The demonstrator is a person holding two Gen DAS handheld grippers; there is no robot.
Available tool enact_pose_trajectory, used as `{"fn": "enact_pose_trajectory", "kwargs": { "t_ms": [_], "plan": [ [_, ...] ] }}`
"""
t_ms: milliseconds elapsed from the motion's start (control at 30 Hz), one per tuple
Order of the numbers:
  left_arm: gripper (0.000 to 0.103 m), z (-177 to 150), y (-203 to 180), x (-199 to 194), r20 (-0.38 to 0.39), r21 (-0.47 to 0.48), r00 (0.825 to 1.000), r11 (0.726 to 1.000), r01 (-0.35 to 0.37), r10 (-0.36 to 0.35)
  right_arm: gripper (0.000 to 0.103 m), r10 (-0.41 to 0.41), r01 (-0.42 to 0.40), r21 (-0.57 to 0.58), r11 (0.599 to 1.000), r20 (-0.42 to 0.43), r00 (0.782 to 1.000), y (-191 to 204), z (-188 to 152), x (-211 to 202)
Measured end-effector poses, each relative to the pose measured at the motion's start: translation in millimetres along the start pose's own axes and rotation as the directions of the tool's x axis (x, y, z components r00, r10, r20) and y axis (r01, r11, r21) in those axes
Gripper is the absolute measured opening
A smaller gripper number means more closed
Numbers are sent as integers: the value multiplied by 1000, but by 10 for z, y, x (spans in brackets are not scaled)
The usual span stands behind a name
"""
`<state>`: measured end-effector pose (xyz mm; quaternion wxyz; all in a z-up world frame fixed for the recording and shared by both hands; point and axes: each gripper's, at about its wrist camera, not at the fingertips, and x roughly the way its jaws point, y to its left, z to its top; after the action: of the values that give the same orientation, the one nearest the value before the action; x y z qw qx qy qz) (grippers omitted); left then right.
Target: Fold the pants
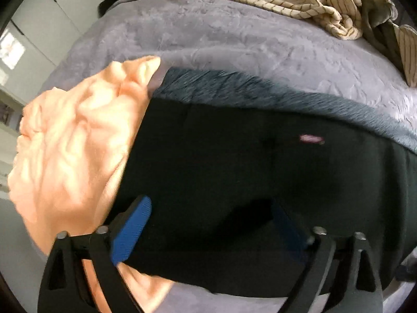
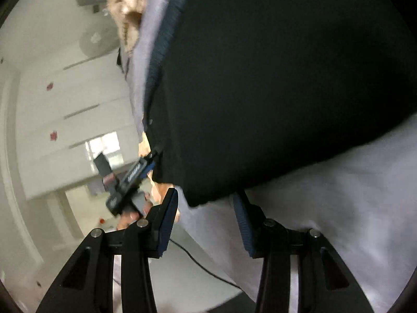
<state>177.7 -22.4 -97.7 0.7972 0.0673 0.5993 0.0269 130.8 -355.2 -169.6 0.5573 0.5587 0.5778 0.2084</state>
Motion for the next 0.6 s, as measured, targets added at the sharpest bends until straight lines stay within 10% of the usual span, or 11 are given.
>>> {"fn": "enact_pose_trajectory", "kwargs": {
  "t_ms": [300,400,600],
  "plan": [
    [103,82,167,144,11,47,998,997,62,-62,49,38,-38,2,999,91,995,137,-59,-20],
    [103,76,167,120,13,50,998,997,64,-65,15,-69,67,31,997,87,994,116,-11,44],
    [103,-7,183,148,37,75,997,995,67,-70,13,-245,258,-112,960,116,963,308,-156,26]
  ]
}}
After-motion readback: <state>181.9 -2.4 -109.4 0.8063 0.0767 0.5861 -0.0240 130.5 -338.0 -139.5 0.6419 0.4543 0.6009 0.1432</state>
